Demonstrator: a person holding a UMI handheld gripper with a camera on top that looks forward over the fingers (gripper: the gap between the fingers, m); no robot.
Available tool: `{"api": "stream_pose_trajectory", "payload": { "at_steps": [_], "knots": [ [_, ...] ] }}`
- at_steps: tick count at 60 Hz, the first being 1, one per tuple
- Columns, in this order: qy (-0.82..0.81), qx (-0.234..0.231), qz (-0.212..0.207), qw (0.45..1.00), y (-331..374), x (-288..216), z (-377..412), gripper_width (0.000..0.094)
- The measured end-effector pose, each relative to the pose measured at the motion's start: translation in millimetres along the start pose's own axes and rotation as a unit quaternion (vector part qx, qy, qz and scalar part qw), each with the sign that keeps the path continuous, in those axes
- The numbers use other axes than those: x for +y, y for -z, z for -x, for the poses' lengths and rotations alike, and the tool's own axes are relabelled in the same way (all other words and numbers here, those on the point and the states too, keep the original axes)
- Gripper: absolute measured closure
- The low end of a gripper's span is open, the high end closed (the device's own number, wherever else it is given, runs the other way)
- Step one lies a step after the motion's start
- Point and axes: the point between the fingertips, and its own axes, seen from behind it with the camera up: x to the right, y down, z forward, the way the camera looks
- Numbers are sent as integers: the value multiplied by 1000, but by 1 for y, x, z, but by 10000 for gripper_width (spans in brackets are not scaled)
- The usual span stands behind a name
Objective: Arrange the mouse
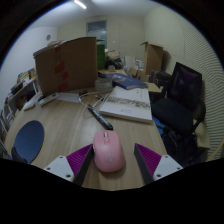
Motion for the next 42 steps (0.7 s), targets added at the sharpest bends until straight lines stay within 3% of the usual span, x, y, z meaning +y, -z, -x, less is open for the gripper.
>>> {"api": "stream_pose_trajectory", "payload": {
  "at_steps": [3, 8, 10, 11, 18, 23, 31, 37, 42],
  "knots": [
    [-7, 10, -4, 1000, -4, -3, -1, 125],
    [-4, 11, -10, 1000, -6, -5, 8, 416],
    [-3, 18, -12, 1000, -6, -4, 7, 390],
    [-3, 21, -12, 1000, -6, -4, 7, 457],
    [-32, 28, 5, 999, -4, -3, 8, 553],
    [-51, 34, 18, 998, 7, -7, 9, 595],
    [-56, 47, -61, 995, 63, -89, 33, 600],
    [-45, 33, -120, 991, 108, -147, 99, 599],
    [-28, 9, -133, 991, 119, -166, 175, 602]
  ]
}}
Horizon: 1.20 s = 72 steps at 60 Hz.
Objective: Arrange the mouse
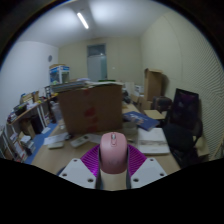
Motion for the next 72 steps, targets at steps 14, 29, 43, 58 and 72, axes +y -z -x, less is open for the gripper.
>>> {"api": "stream_pose_trajectory", "payload": {
  "at_steps": [14, 29, 43, 58, 72],
  "knots": [
    [26, -23, 90, 995, -29, 130, 133, 602],
    [46, -13, 146, 988, -48, 213, 141, 589],
    [21, -16, 198, 980, -38, 217, 145, 246],
    [-9, -31, 168, 985, 61, 169, 136, 106],
    [-42, 23, 168, 985, 171, 159, 45, 94]
  ]
}}
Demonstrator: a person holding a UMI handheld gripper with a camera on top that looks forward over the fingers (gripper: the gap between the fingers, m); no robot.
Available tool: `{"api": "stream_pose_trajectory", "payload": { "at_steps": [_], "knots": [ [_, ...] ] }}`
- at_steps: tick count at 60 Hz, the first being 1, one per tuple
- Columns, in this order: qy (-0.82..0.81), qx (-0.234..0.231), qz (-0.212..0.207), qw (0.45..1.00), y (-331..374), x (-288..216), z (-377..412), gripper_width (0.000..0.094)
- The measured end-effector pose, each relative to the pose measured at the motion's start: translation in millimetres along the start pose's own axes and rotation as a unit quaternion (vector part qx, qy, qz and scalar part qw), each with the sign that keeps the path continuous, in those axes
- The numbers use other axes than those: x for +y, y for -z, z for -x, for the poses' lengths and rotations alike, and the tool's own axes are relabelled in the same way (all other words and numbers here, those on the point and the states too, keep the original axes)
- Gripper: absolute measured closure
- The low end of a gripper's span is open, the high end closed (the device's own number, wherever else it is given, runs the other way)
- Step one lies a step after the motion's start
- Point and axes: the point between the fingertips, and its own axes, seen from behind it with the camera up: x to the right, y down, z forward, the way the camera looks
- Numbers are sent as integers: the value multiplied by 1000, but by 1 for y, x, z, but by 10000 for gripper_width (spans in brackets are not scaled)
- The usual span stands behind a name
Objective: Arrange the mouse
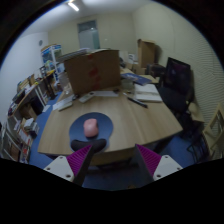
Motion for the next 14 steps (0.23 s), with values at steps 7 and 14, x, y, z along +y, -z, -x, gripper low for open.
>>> {"api": "stream_pose_trajectory", "payload": {
  "at_steps": [7, 14],
  "knots": [
    [-18, 42, 16, 999, 27, 14, -65, 98],
    [-37, 59, 21, 997, 32, 13, -116, 102]
  ]
}}
